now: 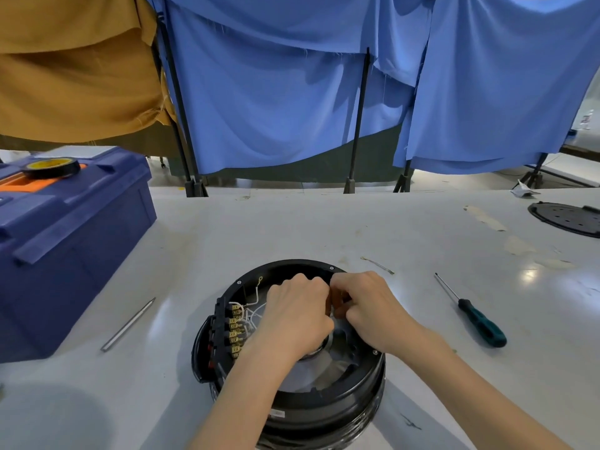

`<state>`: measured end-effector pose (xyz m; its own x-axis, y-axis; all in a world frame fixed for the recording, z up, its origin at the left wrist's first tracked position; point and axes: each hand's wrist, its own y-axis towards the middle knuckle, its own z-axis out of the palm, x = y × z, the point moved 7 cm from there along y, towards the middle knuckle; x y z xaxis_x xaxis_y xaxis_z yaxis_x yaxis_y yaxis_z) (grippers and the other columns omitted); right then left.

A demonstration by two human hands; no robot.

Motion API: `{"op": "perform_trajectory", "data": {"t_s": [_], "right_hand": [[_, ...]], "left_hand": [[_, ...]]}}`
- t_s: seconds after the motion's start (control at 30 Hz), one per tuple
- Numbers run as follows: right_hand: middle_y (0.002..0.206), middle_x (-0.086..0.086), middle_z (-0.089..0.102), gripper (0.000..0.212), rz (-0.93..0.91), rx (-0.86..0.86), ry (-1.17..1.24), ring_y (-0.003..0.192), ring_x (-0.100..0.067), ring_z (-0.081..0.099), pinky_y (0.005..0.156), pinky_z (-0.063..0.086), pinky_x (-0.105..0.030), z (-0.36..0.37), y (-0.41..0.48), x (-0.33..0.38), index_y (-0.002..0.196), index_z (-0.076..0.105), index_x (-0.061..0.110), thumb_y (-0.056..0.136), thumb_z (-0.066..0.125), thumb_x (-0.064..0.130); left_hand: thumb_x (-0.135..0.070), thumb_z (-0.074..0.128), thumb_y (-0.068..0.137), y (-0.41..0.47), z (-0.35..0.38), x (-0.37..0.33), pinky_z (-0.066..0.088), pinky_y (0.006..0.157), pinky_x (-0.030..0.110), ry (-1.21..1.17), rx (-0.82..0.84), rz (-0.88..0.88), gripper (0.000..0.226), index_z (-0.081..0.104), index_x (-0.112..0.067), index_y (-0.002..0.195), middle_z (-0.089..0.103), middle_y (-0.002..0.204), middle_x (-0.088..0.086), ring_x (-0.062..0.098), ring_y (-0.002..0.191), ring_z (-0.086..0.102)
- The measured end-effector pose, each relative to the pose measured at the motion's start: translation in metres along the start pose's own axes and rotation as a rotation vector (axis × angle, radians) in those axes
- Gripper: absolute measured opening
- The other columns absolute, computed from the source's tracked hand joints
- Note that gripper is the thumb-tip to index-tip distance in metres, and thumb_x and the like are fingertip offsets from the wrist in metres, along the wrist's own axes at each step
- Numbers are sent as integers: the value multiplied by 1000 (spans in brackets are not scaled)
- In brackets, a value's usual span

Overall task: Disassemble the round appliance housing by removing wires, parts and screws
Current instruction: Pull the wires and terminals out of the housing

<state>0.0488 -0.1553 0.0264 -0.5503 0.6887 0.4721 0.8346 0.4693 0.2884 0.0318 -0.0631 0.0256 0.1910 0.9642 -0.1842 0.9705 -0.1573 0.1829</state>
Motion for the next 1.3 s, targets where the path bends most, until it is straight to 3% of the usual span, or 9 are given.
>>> {"op": "perform_trajectory", "data": {"t_s": [0.2,0.37,0.5,0.63,0.8,0.93,1.03,1.17,1.3], "right_hand": [[62,-12,57,20,25,18,88,66,-30,54,61,46,-43,4,2,-4,68,58,0,59,45,-13],[69,-6,69,31,47,67,195,72,-18,67,69,56,-40,10,4,-6,69,65,8,62,46,-16],[68,-3,70,20,75,43,232,70,-20,66,68,54,-41,10,2,-11,69,67,13,70,62,-6],[68,1,69,28,120,-13,398,65,-11,66,62,52,-22,3,-3,-11,71,68,22,65,77,-4],[87,9,74,40,80,-66,469,86,1,67,79,50,-12,-6,-6,-9,91,74,19,60,77,-6],[98,11,68,28,51,-226,432,96,8,59,82,40,-4,-23,-11,-9,80,77,26,70,77,0],[86,8,69,31,102,-305,442,84,-4,64,78,48,-19,-34,-10,-18,67,75,28,77,72,-1],[64,4,70,33,150,-380,478,71,-3,62,69,42,-9,-47,-8,-33,64,71,27,77,70,-3],[58,-5,70,23,207,-354,629,53,-12,62,53,44,-16,-46,-3,-55,69,71,12,78,67,-9]], "left_hand": [[-20,52,82,-1,-2,-1,22,64,34,-26,4,-10,6,54,-20,87,27,70,-7,24,77,39],[-21,52,84,-4,-4,10,27,68,32,-64,-6,-53,10,52,-30,80,32,73,-7,26,96,53],[-20,54,85,-8,-4,15,28,70,31,-89,8,-56,15,61,-33,88,46,86,-5,23,101,52],[-18,53,84,-7,-4,18,28,69,30,-93,-4,-49,17,59,-33,91,44,83,-8,20,98,52],[-19,53,86,-5,-13,23,30,64,29,-114,-94,-59,16,59,-33,92,49,79,-11,18,92,57],[-22,50,90,-5,-23,13,35,63,31,-130,-187,1,13,59,-31,94,63,85,-5,19,88,59],[-25,52,92,-3,-26,5,47,71,35,-262,-196,43,13,64,-31,93,68,82,-7,15,84,62],[-33,60,89,0,-34,11,51,74,32,-393,-249,-3,14,69,-36,99,71,81,-15,4,76,63],[-35,58,91,8,-33,16,51,69,31,-381,-230,-33,13,69,-34,98,69,73,-13,5,67,61]]}}
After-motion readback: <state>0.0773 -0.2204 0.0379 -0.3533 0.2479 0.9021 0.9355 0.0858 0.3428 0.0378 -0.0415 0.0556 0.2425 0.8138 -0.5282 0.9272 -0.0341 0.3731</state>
